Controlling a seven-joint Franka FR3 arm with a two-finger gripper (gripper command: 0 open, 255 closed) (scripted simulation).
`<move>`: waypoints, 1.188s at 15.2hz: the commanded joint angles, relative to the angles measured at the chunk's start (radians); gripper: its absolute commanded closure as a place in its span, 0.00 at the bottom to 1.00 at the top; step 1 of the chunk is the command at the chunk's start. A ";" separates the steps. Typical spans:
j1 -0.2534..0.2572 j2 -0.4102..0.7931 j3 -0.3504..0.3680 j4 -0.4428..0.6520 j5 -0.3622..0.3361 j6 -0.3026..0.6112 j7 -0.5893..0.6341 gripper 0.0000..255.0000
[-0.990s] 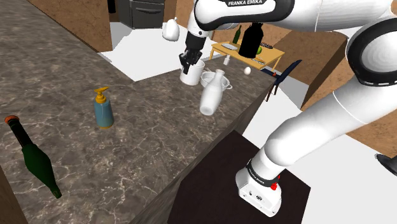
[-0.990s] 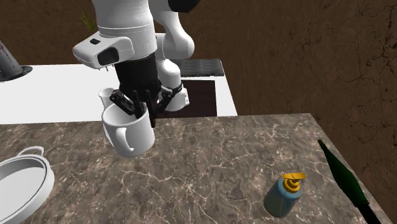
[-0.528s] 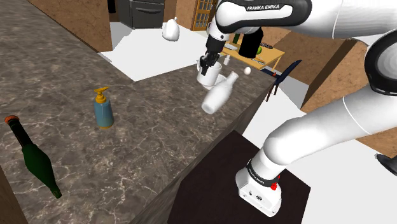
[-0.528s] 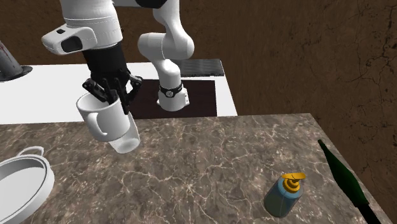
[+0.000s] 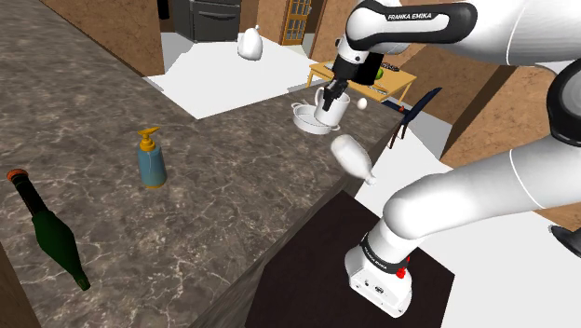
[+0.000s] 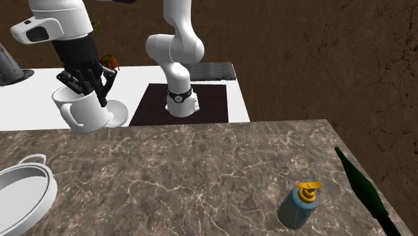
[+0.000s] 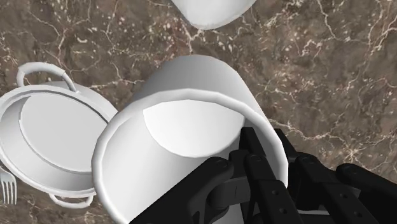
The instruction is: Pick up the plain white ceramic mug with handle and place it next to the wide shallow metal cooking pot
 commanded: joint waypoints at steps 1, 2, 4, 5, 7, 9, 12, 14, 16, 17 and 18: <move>-0.021 -0.021 -0.038 -0.016 -0.017 -0.005 -0.050 1.00; -0.031 -0.026 -0.057 -0.018 -0.025 -0.008 -0.074 1.00; -0.051 -0.033 -0.095 -0.019 -0.042 -0.013 -0.123 1.00; -0.061 -0.034 -0.114 -0.017 -0.050 -0.015 -0.147 1.00; -0.080 -0.034 -0.153 -0.011 -0.066 -0.019 -0.196 1.00; -0.098 -0.028 -0.193 -0.001 -0.081 -0.023 -0.246 1.00; -0.118 -0.016 -0.241 0.018 -0.097 -0.026 -0.307 1.00; -0.119 -0.012 -0.245 -0.006 -0.098 0.001 -0.308 1.00; -0.120 -0.008 -0.249 -0.030 -0.100 0.029 -0.309 1.00; -0.120 -0.006 -0.251 -0.042 -0.100 0.043 -0.310 1.00; -0.120 -0.003 -0.253 -0.053 -0.101 0.057 -0.311 1.00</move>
